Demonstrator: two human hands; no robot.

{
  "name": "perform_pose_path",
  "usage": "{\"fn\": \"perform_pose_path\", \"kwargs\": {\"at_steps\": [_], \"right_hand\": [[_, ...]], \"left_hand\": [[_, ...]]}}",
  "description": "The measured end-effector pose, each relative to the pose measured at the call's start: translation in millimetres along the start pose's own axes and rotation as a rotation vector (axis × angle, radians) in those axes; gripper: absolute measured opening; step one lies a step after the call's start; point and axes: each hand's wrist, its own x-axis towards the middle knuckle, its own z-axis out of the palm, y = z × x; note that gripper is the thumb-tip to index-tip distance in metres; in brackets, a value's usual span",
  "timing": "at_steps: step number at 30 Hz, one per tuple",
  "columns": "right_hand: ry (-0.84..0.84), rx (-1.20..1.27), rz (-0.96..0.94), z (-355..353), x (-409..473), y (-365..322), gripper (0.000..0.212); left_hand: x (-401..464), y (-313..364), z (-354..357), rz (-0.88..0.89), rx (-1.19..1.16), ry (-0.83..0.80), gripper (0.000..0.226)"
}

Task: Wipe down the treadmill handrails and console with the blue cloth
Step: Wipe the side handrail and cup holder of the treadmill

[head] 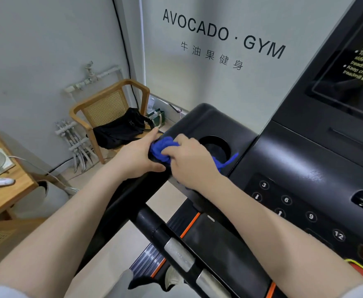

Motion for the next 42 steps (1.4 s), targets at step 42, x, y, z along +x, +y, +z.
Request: {"fn": "perform_pose_path", "kwargs": {"at_steps": [42], "right_hand": [[0.075,-0.08,0.247,3,-22,-19,0.035]], "left_hand": [[-16,-9,-12,0.1,-0.211,-0.081,0.059]]}}
